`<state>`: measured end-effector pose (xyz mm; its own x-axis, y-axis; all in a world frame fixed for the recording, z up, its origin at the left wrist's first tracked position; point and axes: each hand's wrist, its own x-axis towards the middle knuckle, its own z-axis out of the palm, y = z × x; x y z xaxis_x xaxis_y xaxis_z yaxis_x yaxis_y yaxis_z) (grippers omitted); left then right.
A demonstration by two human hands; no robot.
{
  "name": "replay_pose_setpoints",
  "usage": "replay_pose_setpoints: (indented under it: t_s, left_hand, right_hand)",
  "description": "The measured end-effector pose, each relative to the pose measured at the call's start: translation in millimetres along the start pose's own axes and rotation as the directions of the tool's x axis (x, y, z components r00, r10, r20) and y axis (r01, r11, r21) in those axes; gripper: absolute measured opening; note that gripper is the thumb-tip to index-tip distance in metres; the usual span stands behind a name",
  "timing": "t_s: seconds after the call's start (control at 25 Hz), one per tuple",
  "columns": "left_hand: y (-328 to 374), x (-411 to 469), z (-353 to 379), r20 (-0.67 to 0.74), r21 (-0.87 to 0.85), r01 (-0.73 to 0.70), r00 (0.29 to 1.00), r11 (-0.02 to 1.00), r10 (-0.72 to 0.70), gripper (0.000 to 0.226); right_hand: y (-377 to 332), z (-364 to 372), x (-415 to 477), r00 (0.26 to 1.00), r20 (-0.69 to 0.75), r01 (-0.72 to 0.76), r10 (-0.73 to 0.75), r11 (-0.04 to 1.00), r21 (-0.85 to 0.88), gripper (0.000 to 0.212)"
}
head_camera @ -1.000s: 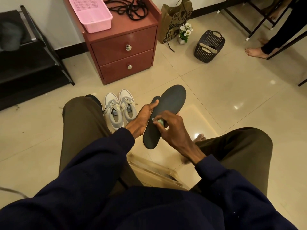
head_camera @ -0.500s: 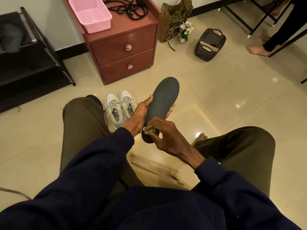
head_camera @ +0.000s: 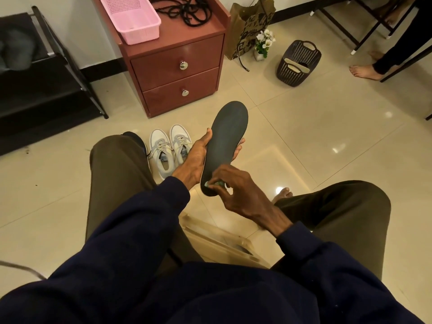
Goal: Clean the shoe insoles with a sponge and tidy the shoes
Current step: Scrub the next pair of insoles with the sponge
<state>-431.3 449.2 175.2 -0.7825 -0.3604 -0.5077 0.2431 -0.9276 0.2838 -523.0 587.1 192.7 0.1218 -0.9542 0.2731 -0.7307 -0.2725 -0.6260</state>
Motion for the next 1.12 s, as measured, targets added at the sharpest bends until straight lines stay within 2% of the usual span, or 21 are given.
replay_pose_setpoints:
  t_s: [0.08,0.12,0.24,0.32,0.44,0.52,0.6,0.68,0.8,0.88,1.0,1.12]
  left_hand:
    - [-2.3,2.6,-3.2,0.021,0.045,-0.026,0.999,0.999,0.025,0.069]
    - [-3.8,2.3,-2.4,-0.015,0.096,-0.05,0.999,0.994,0.051,0.063]
    - [-6.9,3.5,0.2,-0.098,0.225,-0.092,0.988,0.97,0.116,0.054]
    - [-8.2,3.2,1.6,-0.135,0.259,-0.105,0.98,0.96,0.144,0.054]
    - [-11.2,7.6,-2.2,-0.198,0.375,-0.178,0.943,0.91,0.267,0.042]
    - [-17.3,11.1,-4.0,-0.229,0.54,-0.207,0.897,0.816,0.379,0.033]
    - [-24.0,16.3,-7.3,-0.18,0.682,-0.219,0.875,0.698,0.45,0.032]
    - [-26.3,18.6,-9.3,-0.142,0.734,-0.203,0.888,0.648,0.438,0.039]
    - [-23.3,16.8,-8.7,-0.096,0.723,-0.209,0.913,0.658,0.396,0.034]
    - [-22.9,13.8,-5.5,-0.075,0.722,-0.185,0.937,0.666,0.342,0.034]
    - [-25.8,8.5,-2.2,-0.044,0.725,-0.135,0.969,0.675,0.241,0.038]
    - [-26.6,8.2,-5.9,0.04,0.726,-0.123,0.99,0.676,0.138,0.035]
  right_hand:
    - [21.5,-8.7,5.6,0.99,-0.114,-0.093,0.078,0.988,-0.127,0.008]
    - [31.2,-13.0,7.6,0.975,-0.176,-0.164,0.133,0.97,-0.18,0.007]
    - [46.8,-23.1,10.6,0.916,-0.31,-0.321,0.254,0.928,-0.189,0.006]
    - [45.3,-27.6,10.9,0.863,-0.384,-0.378,0.327,0.924,-0.064,0.006]
    - [38.3,-27.7,13.2,0.744,-0.452,-0.444,0.492,0.87,0.216,0.005]
    - [32.3,-20.2,15.1,0.696,-0.412,-0.455,0.588,0.805,0.38,0.006]
    - [27.8,-14.0,15.9,0.696,-0.367,-0.444,0.618,0.771,0.457,0.009]
    - [24.9,-13.6,16.3,0.729,-0.363,-0.421,0.58,0.798,0.431,0.008]
    - [26.0,-22.7,15.7,0.814,-0.389,-0.363,0.431,0.901,0.238,0.006]
    - [31.1,-32.4,16.3,0.828,-0.416,-0.35,0.377,0.926,0.143,0.006]
    - [48.7,-51.1,17.9,0.743,-0.519,-0.414,0.422,0.9,0.139,0.007]
    - [68.9,-68.5,13.6,0.584,-0.599,-0.514,0.548,0.821,0.249,0.009]
